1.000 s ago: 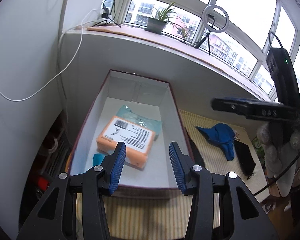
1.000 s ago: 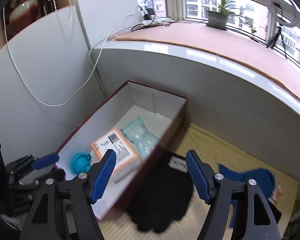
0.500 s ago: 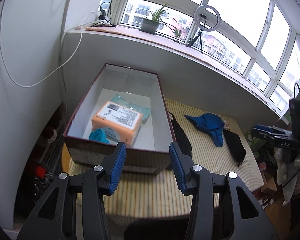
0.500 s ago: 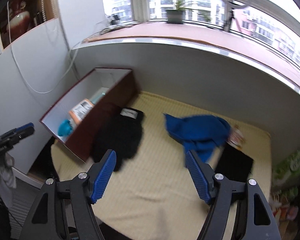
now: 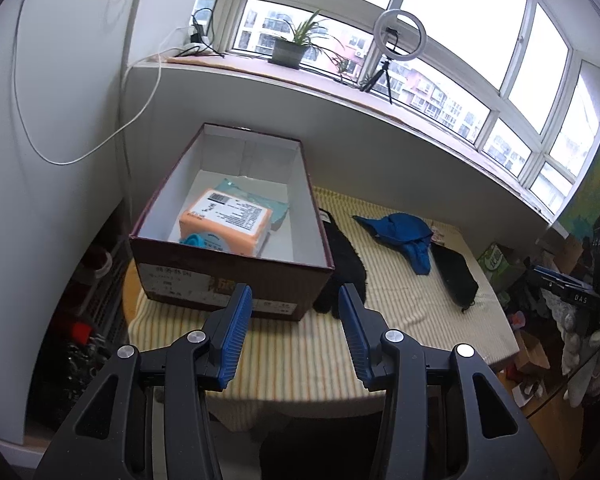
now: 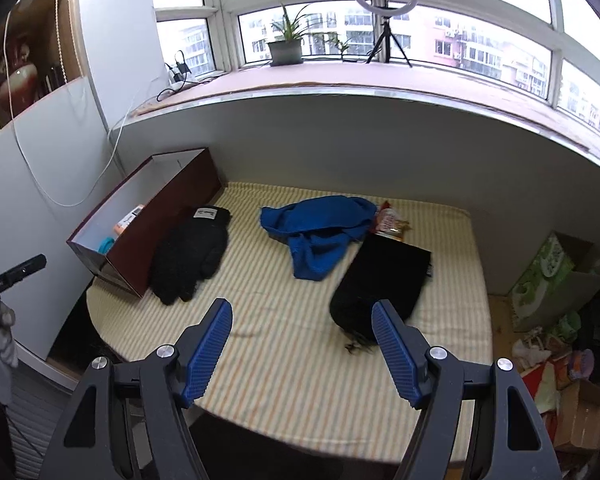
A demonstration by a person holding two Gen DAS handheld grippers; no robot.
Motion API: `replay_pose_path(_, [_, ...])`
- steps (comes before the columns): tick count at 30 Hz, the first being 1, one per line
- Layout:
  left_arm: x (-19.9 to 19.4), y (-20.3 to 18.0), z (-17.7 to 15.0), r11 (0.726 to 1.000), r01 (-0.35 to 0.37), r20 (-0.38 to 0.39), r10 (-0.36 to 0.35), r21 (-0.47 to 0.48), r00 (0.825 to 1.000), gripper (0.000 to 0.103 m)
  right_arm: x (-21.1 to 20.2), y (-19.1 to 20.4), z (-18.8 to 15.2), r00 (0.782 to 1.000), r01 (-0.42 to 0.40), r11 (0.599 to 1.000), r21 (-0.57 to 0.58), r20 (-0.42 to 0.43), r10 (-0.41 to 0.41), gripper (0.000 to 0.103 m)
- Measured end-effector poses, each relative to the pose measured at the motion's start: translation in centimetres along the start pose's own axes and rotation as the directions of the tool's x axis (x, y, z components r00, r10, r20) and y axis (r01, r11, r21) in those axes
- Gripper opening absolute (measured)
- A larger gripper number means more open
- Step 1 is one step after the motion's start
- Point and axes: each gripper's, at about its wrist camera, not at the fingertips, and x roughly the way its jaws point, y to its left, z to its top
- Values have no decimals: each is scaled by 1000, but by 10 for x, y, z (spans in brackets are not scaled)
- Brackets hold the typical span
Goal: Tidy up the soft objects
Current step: 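Move both grippers back over the bed toward the black velvet pouch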
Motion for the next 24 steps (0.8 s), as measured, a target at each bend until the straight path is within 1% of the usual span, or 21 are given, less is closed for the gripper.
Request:
replay_pose_path(5, [6, -19, -4, 999, 28, -20, -27, 45, 999, 44, -13, -11, -12, 1000, 19, 1000, 8, -13, -18, 69])
replay_pose_path(8, [19, -38, -7, 996, 56, -51, -52, 75, 997, 44, -20, -19, -20, 999, 29, 999, 19, -21, -29, 69])
replay_pose_path(13, [48, -68, -13, 987, 109, -126, -93, 119, 988, 44, -28, -36, -30, 999, 52, 998, 47, -19, -51, 69])
replay_pose_path(17, [67, -88, -17, 980, 150, -172, -127, 128, 977, 44, -29, -52, -37, 998, 52, 996, 67, -29, -50, 71])
replay_pose_path(22, [81, -109, -17, 975, 144, -200, -109, 167, 974, 44, -21, -74, -40, 998, 46, 993, 106, -48, -41, 73])
replay_pose_path(24, [88, -118, -18, 971, 148, -214, -106, 187, 971, 44, -13, -83, -40, 998, 28, 992, 122, -64, -20, 73])
